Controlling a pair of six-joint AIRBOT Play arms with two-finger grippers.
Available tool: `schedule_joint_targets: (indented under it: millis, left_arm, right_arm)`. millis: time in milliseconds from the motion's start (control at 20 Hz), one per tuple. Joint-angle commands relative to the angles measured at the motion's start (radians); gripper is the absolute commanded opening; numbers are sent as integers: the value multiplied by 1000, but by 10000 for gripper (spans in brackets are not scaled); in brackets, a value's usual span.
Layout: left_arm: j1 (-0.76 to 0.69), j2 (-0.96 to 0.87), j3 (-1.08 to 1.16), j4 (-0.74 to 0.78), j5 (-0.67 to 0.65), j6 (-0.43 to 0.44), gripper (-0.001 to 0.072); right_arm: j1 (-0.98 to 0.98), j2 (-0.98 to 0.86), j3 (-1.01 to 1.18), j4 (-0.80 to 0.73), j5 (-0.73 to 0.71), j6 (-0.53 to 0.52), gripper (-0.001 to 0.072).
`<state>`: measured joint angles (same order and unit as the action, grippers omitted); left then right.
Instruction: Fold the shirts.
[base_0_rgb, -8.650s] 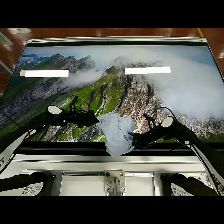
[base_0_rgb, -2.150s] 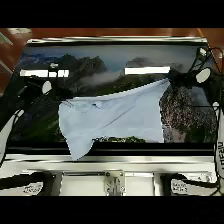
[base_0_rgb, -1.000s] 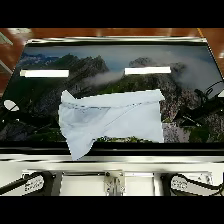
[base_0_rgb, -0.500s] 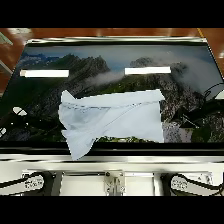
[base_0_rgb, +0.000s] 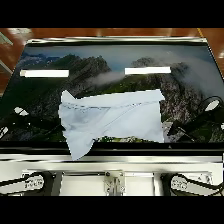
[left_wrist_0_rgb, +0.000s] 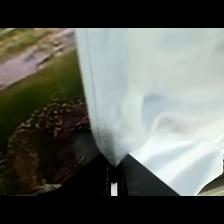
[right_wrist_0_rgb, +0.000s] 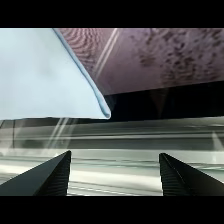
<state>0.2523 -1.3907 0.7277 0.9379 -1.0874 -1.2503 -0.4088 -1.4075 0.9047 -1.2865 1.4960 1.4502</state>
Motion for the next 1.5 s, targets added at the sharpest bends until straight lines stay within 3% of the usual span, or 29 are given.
schedule_joint_targets:
  millis: [0,200,250,350,650,700,800,850,1000,1150,1300,1450]
  left_arm:
    - [1,22,0,-5,-5,12,39]
    - [1,66,0,-5,-5,13,39]
    - [1,79,0,-5,-5,13,39]
    - [1,101,1,-5,-5,12,39]
    - [1,122,48,-32,-6,12,39]
    - [1,122,58,-39,-6,12,39]
    - [1,122,88,-41,-13,12,39]
    - [1,122,112,-41,-23,18,39]
    - [1,167,256,-41,-50,54,37]
    - [1,270,524,-42,-46,54,37]
    - [1,367,879,-41,-27,51,38]
    - [5,454,1199,-37,80,-3,38]
  right_arm:
    - [0,0,-85,50,-82,-18,664]
    - [1,0,-117,147,-182,-16,657]
    - [2,-1,-119,169,-201,-14,612]
    - [2,-25,-120,208,-196,-17,609]
    - [96,-110,-119,197,-222,-19,609]
    - [121,-109,-119,202,-254,-11,541]
    - [152,-109,-119,258,-286,-21,136]
    - [157,-108,-117,311,-282,-61,59]
    - [156,-32,-68,481,-264,-221,58]
    - [156,152,129,489,-269,-298,58]
    - [156,352,457,413,-309,-299,59]
    - [156,505,753,249,-423,-196,59]
